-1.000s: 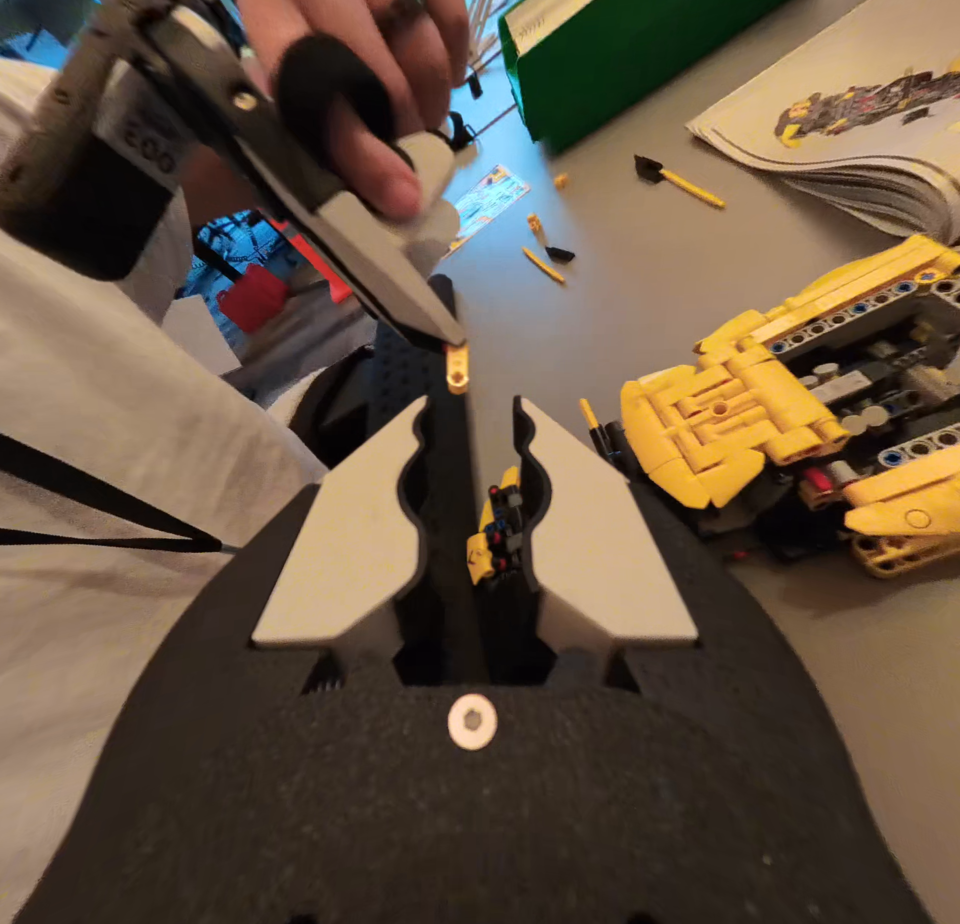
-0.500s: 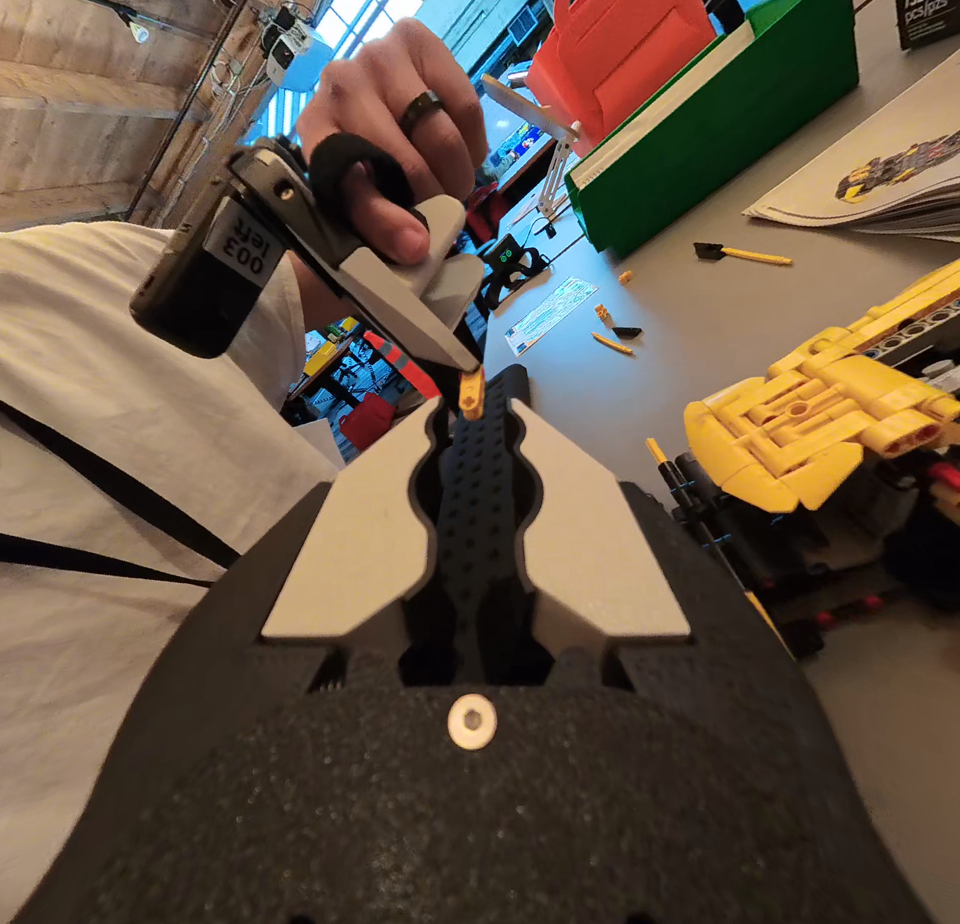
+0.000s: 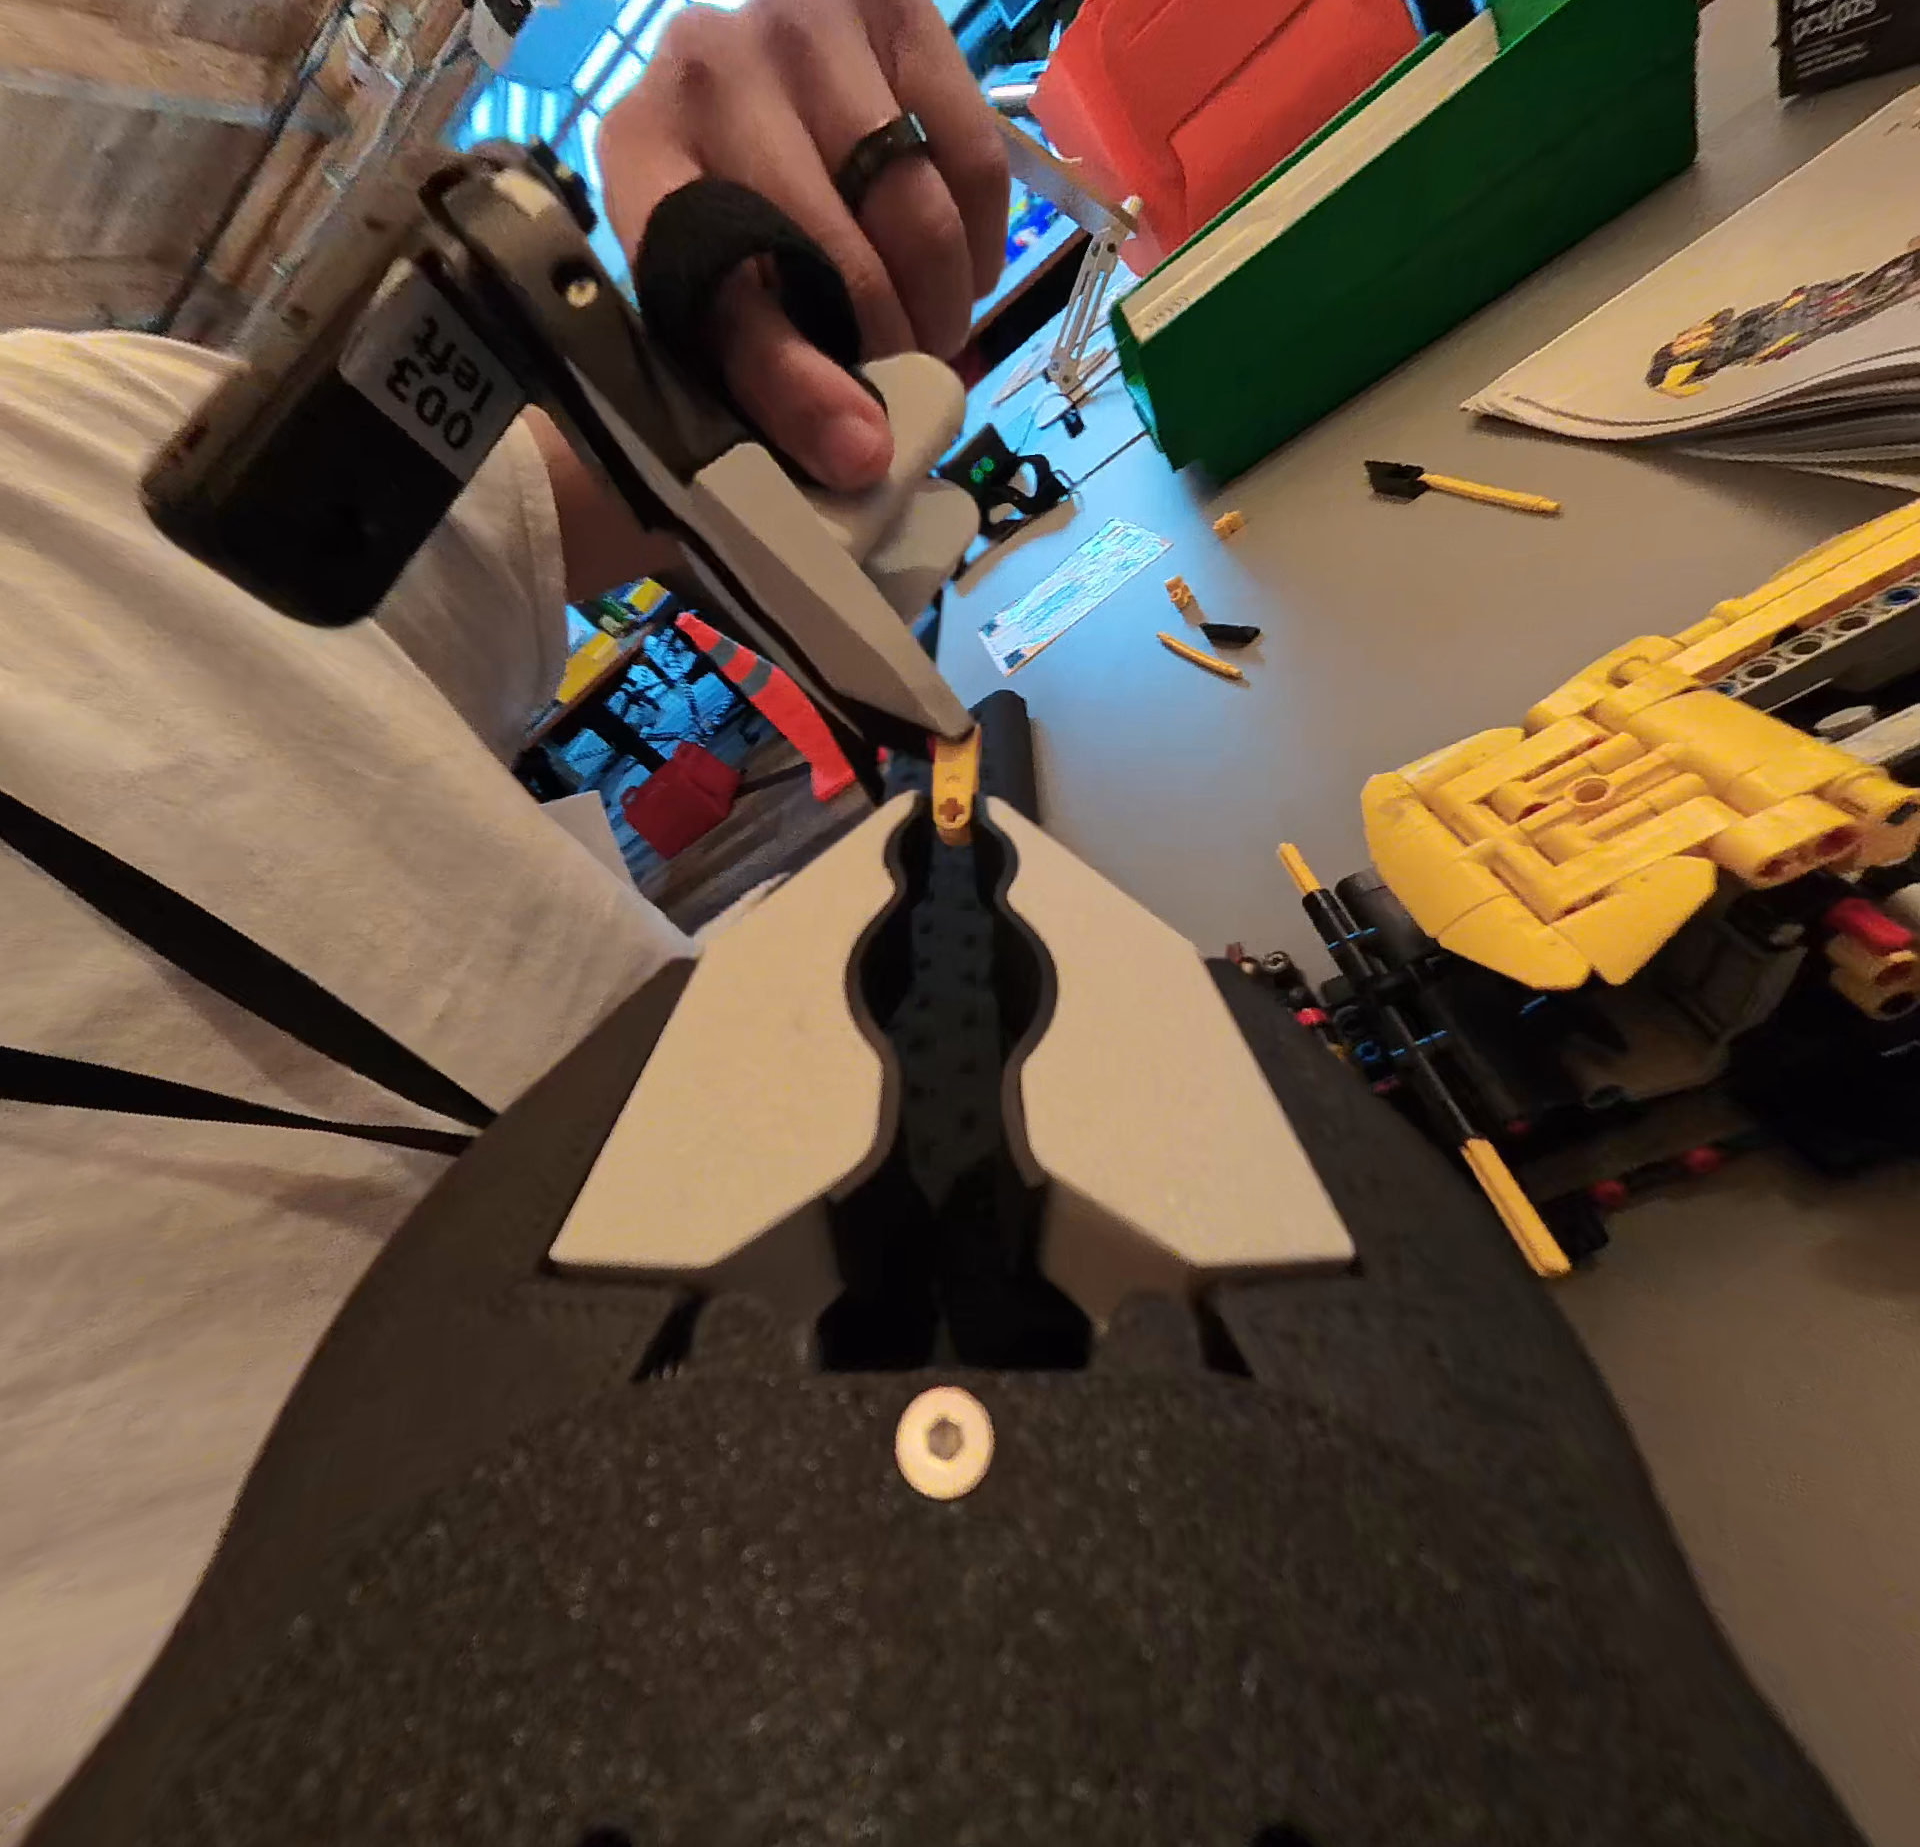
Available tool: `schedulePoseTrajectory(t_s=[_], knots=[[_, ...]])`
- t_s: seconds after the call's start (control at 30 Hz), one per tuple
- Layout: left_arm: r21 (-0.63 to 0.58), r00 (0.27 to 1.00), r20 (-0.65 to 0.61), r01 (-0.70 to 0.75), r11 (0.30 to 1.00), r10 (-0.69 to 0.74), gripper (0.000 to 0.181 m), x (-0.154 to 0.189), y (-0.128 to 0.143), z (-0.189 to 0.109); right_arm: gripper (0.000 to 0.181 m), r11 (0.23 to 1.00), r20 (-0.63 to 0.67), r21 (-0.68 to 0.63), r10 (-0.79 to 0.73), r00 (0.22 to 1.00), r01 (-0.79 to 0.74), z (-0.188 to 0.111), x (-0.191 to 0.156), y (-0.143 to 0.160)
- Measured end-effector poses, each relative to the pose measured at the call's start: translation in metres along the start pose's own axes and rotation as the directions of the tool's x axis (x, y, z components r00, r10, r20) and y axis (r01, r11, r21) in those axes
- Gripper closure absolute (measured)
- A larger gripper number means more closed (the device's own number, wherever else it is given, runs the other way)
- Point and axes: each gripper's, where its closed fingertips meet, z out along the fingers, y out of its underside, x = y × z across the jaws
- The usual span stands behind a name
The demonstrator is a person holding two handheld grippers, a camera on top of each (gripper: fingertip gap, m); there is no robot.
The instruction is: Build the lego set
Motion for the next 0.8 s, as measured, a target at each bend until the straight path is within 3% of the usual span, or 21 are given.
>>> schedulePoseTrajectory(t_s=[0.17,0.2,0.3,0.37,0.4,0.5,0.63,0.8], knots=[[0.058,0.959,0.017,0.283,0.958,-0.284,0.171,-0.013,0.015,0.014,0.176,0.999,-0.126,0.051,0.006,0.992,0.001,-0.014,0.021,-0.001],[0.068,0.917,0.0,0.398,0.915,-0.398,0.157,-0.014,0.025,0.021,0.175,0.997,-0.168,0.079,0.032,0.985,-0.019,-0.022,0.032,-0.001],[0.044,0.654,-0.138,0.754,0.655,-0.743,0.119,-0.003,0.056,0.051,0.176,0.925,-0.219,0.334,0.261,0.94,-0.179,-0.054,0.077,-0.015],[0.014,0.481,-0.228,0.871,0.491,-0.846,0.095,0.006,0.064,0.069,0.176,0.844,-0.178,0.455,0.398,0.9,-0.283,-0.063,0.102,-0.016],[0.004,0.445,-0.237,0.889,0.458,-0.863,0.09,0.009,0.067,0.076,0.176,0.824,-0.18,0.469,0.44,0.88,-0.316,-0.062,0.112,-0.013],[0.037,0.44,-0.166,0.897,0.441,-0.882,0.09,0.007,0.079,0.091,0.176,0.817,-0.23,0.478,0.47,0.852,-0.322,-0.059,0.127,-0.011],[0.076,0.391,-0.192,0.92,0.384,-0.9,0.097,0.004,0.077,0.098,0.176,0.858,-0.316,0.414,0.448,0.837,-0.303,-0.052,0.139,-0.007],[0.106,0.396,-0.2,0.918,0.382,-0.896,0.1,0.004,0.078,0.098,0.176,0.882,-0.328,0.379,0.411,0.851,-0.28,-0.045,0.14,-0.009]])
